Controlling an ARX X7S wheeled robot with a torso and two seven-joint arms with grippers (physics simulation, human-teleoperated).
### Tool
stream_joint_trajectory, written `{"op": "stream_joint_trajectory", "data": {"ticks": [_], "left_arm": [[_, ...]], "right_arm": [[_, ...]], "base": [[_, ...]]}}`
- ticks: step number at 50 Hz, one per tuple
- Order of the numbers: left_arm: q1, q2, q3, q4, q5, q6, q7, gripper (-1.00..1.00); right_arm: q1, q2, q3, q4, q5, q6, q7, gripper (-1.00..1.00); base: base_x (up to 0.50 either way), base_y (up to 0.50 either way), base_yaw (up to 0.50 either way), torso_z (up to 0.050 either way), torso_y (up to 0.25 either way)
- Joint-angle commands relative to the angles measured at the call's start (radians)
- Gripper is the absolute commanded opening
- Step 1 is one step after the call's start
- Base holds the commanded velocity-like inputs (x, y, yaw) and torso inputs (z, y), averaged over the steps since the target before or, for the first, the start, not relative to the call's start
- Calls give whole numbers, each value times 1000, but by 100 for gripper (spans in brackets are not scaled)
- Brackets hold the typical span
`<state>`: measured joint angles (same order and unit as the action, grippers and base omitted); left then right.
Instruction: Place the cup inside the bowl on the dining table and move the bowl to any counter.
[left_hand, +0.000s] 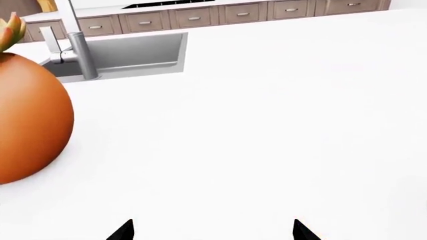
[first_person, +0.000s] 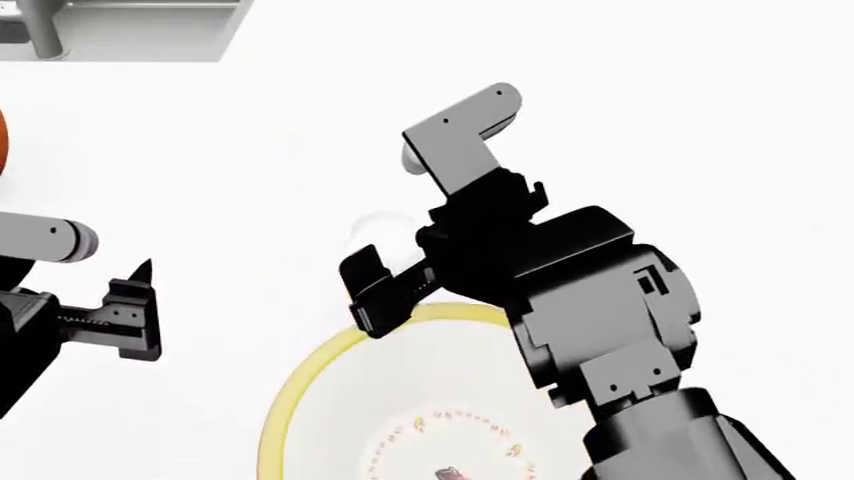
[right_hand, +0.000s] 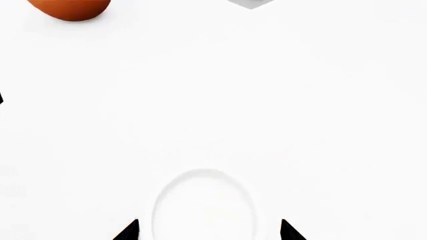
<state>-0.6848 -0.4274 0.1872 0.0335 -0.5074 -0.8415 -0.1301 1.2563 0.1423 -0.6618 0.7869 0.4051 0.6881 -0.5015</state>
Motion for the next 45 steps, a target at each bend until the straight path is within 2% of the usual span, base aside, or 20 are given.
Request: {"op": "stream_joint_trajectory", "data": {"ticks": [1, 16, 17, 34, 45], "left_arm": [[4, -1, 1, -6, -1, 5, 0, 100], [6, -3, 2, -10, -3, 7, -2, 100], [6, -3, 2, -9, -3, 7, -3, 100], [16, -16, -4, -8, -11, 13, 4, 100], [-2, -8, 9, -18, -5, 12, 0, 100]], "right_arm": [[21, -53, -23, 159, -18, -83, -45, 100], [34, -70, -23, 227, -15, -115, -48, 100], [34, -70, -24, 228, -15, -116, -48, -100], [36, -52, -18, 161, 0, -99, -18, -100], [7, 25, 2, -140, 34, 35, 72, -100]], "base": [[0, 0, 0, 0, 0], [0, 0, 0, 0, 0], [0, 0, 0, 0, 0], [0, 0, 0, 0, 0], [0, 0, 0, 0, 0]]}}
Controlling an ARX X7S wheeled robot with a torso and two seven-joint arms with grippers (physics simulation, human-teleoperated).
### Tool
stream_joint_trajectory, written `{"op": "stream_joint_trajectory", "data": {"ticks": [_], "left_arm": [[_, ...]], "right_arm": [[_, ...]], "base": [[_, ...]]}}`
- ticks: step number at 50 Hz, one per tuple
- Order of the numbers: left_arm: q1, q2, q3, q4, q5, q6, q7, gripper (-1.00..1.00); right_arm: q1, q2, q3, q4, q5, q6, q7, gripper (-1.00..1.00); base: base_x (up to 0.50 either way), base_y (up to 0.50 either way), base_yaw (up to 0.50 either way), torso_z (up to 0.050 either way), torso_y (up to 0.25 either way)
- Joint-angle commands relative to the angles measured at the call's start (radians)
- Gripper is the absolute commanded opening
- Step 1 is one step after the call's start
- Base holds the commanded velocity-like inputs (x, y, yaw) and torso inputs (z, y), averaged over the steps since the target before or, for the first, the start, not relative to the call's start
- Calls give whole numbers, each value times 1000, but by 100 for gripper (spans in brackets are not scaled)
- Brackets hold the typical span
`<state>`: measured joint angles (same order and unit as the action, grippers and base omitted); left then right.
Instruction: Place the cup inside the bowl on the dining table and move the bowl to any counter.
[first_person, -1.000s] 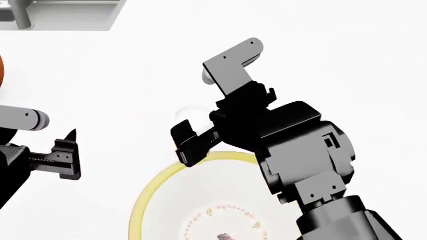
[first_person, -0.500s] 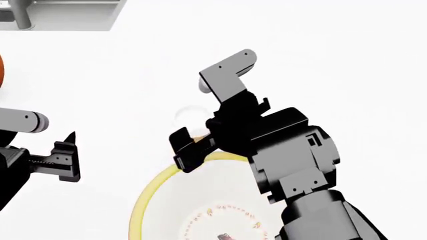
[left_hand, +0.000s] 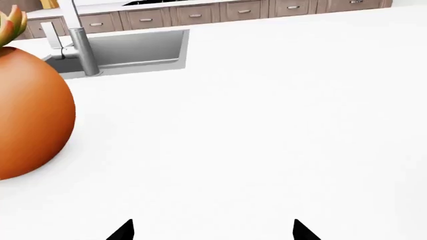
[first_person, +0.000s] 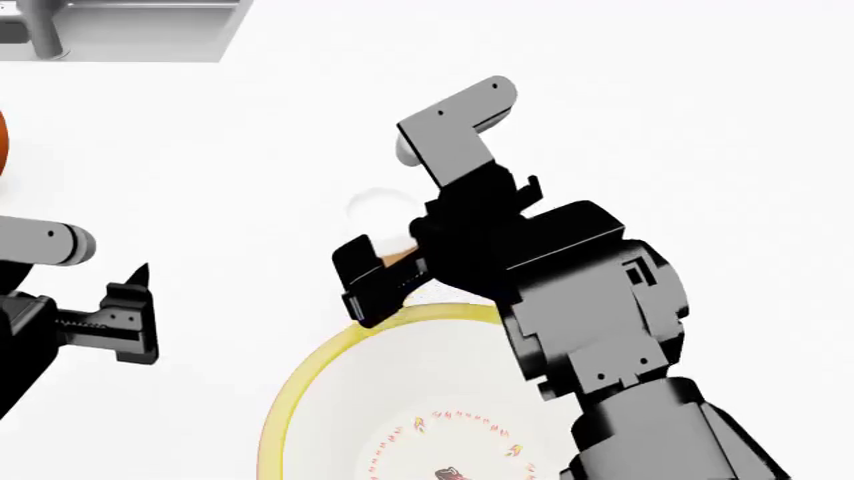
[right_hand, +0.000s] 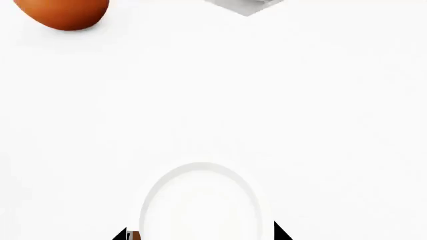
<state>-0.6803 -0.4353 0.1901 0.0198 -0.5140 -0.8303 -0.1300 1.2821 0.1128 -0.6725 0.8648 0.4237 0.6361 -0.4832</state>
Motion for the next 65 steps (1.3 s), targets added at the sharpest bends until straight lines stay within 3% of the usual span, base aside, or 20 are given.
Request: {"op": "stream_joint_trajectory", "data": {"ticks": [1, 21, 33, 47, 65], "left_arm": [[-7, 1, 8, -5, 2, 1, -1, 100], [-15, 1, 1, 40, -15, -21, -18, 100], [-15, 3, 1, 71, -22, -37, -35, 100], [-3, -1, 6, 77, -27, -37, -33, 100], [-7, -7, 10, 77, -31, -46, -36, 100]], "right_arm": [[-24, 60, 17, -240, 21, 97, 59, -100], [-126, 269, 137, -839, 192, 422, 199, -100], [-191, 400, 324, -1185, 435, 712, 276, -100], [-294, 469, 340, -1284, 567, 857, 302, -100], [-373, 486, 215, -1215, 491, 752, 290, -100]], "base": [[0, 0, 0, 0, 0], [0, 0, 0, 0, 0], [0, 0, 0, 0, 0], [0, 0, 0, 0, 0], [0, 0, 0, 0, 0]]}}
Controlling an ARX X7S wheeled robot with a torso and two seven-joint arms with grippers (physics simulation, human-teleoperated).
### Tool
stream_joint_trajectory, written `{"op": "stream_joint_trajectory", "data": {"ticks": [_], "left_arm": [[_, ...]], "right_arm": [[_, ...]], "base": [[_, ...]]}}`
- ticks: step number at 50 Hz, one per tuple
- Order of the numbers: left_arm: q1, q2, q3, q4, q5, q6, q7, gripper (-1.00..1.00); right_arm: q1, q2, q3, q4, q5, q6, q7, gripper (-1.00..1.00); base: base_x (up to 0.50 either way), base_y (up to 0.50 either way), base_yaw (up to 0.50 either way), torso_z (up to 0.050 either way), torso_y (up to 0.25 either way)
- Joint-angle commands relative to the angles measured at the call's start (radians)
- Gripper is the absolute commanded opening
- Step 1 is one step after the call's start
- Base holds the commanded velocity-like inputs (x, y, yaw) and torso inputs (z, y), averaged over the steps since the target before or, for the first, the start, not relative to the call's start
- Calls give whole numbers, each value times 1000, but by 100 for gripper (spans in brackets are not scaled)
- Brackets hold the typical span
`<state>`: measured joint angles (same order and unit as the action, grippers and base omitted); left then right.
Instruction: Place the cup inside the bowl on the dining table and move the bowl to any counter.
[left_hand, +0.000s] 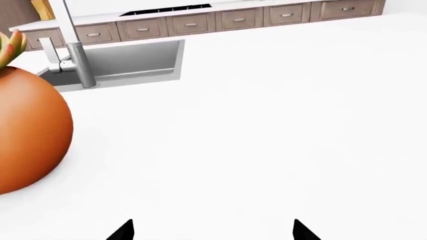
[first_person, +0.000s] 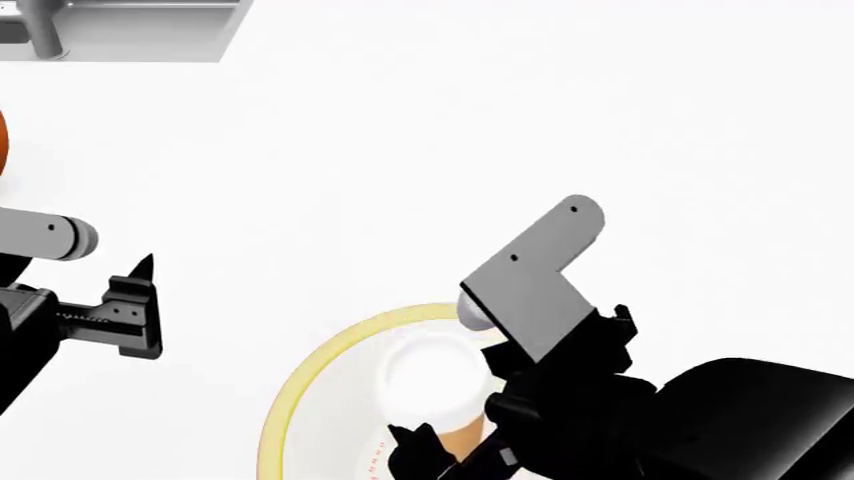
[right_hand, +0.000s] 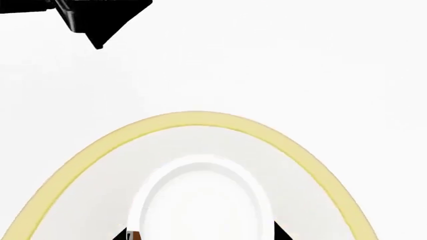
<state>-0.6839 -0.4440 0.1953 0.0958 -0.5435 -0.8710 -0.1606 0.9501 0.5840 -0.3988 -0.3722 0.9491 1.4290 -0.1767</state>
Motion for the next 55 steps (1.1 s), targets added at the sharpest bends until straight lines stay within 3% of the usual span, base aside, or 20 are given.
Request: {"op": "stream_joint_trajectory", "data": {"ticks": [1, 25, 26, 55], "left_arm": [[-1, -2, 2, 3, -4, -7, -4, 100], [-7, -5, 7, 3, -7, -9, -8, 100], [-8, -5, 7, 3, -7, -9, -8, 100], [-21, -5, 16, 1, -13, -13, -10, 100]], "right_arm": [[-44, 14, -62, 25, -34, -46, -20, -100], [-84, 28, -93, 33, -46, -70, 1, -100], [-83, 29, -92, 30, -44, -68, 4, 100], [21, 42, -17, -64, 72, 42, 101, 100]], "base": [[0, 0, 0, 0, 0], [0, 0, 1, 0, 0], [0, 0, 0, 0, 0], [0, 0, 0, 0, 0]]}}
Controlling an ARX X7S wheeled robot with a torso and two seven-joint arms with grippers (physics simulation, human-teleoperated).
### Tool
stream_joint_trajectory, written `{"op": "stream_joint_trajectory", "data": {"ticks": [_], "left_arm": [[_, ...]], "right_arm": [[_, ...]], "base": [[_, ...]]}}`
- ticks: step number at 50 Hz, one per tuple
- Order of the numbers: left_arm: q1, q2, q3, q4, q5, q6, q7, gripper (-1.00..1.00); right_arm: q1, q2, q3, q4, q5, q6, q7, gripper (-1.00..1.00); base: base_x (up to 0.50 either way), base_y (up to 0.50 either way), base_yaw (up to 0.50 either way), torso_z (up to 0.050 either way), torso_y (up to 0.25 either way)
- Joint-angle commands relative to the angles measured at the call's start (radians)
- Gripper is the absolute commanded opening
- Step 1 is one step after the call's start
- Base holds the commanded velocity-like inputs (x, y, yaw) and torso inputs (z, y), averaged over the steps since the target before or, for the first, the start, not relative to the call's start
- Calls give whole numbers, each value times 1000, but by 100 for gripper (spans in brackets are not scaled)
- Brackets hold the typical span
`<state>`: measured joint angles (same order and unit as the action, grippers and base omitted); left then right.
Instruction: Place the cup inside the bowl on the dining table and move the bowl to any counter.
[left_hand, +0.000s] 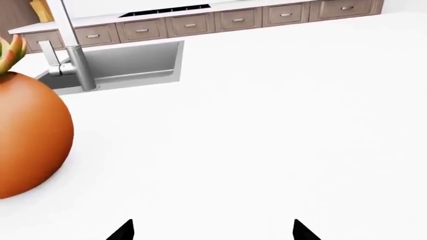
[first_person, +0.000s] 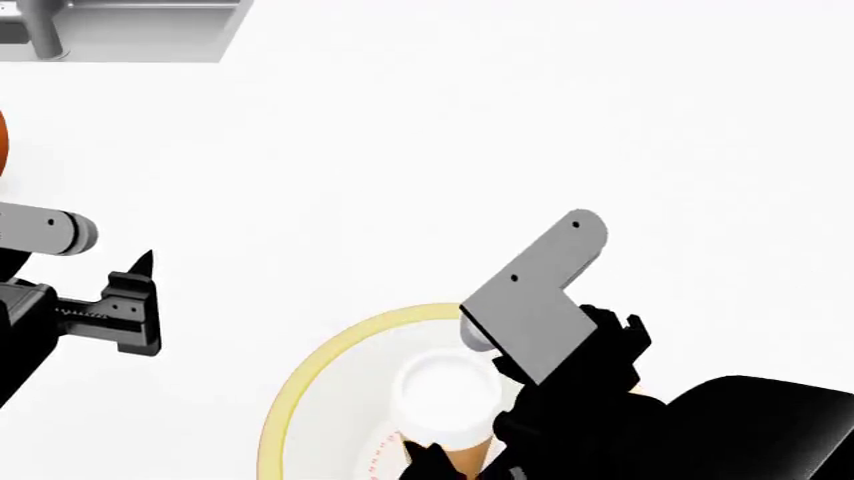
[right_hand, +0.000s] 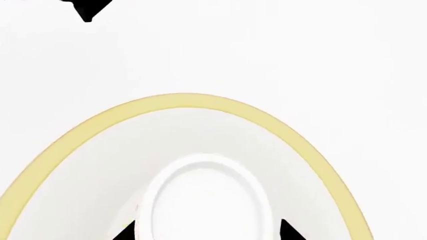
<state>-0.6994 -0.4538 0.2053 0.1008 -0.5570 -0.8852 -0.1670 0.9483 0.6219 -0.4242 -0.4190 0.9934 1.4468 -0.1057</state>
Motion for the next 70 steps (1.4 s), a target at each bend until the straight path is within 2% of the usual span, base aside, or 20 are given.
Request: {"op": "stream_joint_trajectory", "data": {"ticks": [1, 19, 30, 34, 37, 38, 41, 42, 43, 44, 46, 49, 51, 54, 57, 70], "left_arm": [[-5, 4, 6, -3, 0, 0, -3, 100], [-5, 1, 5, -3, -6, 0, -4, 100], [-4, -3, 4, -3, -10, 3, -1, 100], [0, 14, 2, -20, 3, 32, -14, 100], [-2, 17, 6, -24, 2, 29, -13, 100], [-1, 14, 10, -21, 0, 25, -10, 100], [0, 14, 14, -19, -1, 23, -8, 100], [2, 13, 14, -19, -2, 24, -7, 100], [3, 13, 14, -18, -2, 24, -7, 100], [3, 16, 16, -22, -1, 26, -7, 100], [4, 15, 15, -24, -2, 29, -5, 100], [4, 14, 15, -25, -2, 29, -5, 100], [7, 13, 12, -20, -5, 29, -6, 100], [8, 17, 15, -29, -2, 34, -7, 100], [9, 20, 18, -30, -1, 36, -8, 100], [17, 4, 7, -14, -15, 27, -8, 100]], "right_arm": [[24, 5, 8, -16, 29, 22, 31, 100], [80, 3, 60, -24, 100, 40, 78, 100], [164, 14, 152, -12, 218, 94, 159, 100], [183, 61, 202, 33, 319, 115, 281, 100], [168, 100, 205, 41, 319, 72, 289, 100], [150, 93, 258, 94, 368, 88, 368, 100], [99, 137, 282, 125, 383, 75, 375, 100], [76, 141, 318, 180, 474, 99, 442, 100], [72, 151, 311, 172, 471, 94, 443, 100], [51, 166, 316, 227, 586, 109, 501, 100], [20, 194, 311, 244, 647, 96, 530, 100], [-4, 215, 318, 254, 604, 61, 488, 100], [-31, 245, 323, 218, 521, 13, 366, 100], [-76, 251, 340, 271, 505, -20, 376, 100], [-111, 239, 372, 348, 567, -32, 453, 100], [-121, 212, 276, 471, 466, -60, 354, 100]], "base": [[0, 0, 0, 0, 0], [0, 0, 0, 0, 0], [0, 0, 0, 0, 0], [0, 0, 0, 0, 0], [0, 0, 0, 0, 0], [0, 0, 0, 0, 0], [0, 0, 0, 0, 0], [0, 0, 0, 0, 0], [0, 0, 0, 0, 0], [0, 0, 0, 0, 0], [0, 0, 0, 0, 0], [0, 0, 0, 0, 0], [0, 0, 0, 0, 0], [0, 0, 0, 0, 0], [0, 0, 0, 0, 0], [0, 0, 0, 0, 0]]}}
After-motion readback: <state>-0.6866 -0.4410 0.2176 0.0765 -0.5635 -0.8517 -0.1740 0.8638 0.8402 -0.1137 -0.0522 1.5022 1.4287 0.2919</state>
